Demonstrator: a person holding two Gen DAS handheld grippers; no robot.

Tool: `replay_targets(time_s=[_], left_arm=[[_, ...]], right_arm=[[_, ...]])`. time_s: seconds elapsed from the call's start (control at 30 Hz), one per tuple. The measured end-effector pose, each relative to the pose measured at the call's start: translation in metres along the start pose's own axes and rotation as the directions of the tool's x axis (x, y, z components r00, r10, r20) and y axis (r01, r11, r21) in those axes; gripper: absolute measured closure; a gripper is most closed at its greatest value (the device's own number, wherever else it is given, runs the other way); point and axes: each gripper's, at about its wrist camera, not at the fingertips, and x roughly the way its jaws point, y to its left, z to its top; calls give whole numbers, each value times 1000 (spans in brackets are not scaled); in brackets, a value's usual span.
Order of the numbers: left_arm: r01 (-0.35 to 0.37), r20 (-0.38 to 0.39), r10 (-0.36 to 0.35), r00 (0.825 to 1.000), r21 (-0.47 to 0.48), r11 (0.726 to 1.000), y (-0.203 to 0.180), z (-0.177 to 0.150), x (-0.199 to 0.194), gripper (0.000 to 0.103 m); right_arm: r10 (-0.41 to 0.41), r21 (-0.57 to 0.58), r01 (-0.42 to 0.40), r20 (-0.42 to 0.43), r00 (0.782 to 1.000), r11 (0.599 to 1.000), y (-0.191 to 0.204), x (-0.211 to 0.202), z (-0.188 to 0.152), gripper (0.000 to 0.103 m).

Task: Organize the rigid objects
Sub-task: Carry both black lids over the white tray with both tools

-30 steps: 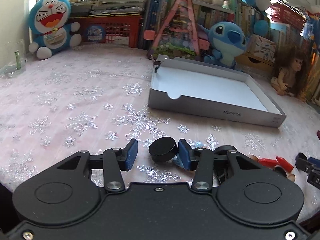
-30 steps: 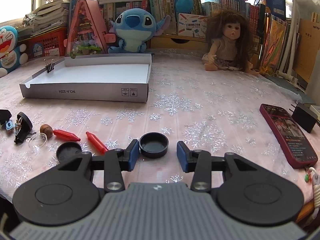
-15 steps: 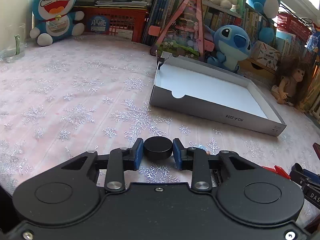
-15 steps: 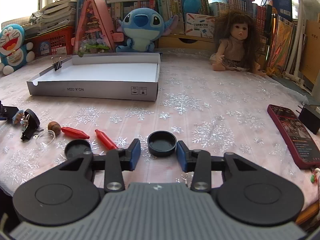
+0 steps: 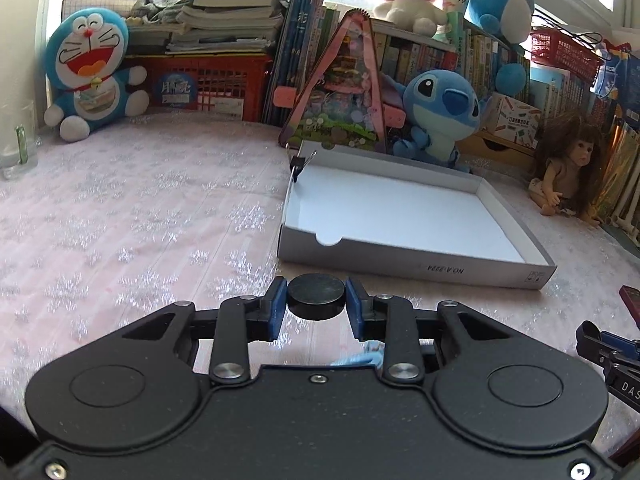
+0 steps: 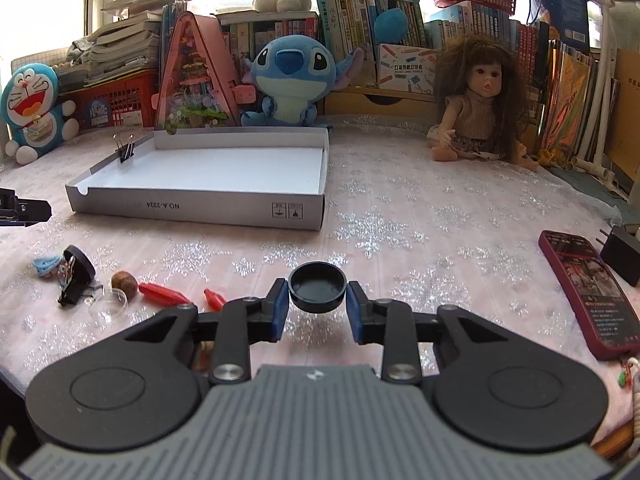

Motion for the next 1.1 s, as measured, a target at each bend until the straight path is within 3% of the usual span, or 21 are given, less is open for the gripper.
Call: replay_targets(time_s=[0.4,0.7,0.83,1.1], left_arm=[[38,22,-39,999,45,998,-23,60,17,74],[70,43,-71,997,26,997,-45,105,50,74],[83,40,-84,996,39,996,-55,120,71,73],[76,-14,-75,997,67,995,-70,129,132,73]], right_arm=[[56,12,-57,22,998,998,-7,12,51,67],[138,0,-138,45,989,990,-7,44,100,67],[142,-22,-142,31,989,990,-5,63,123,67],[227,8,-227,-51,973,974,1,119,145,67]])
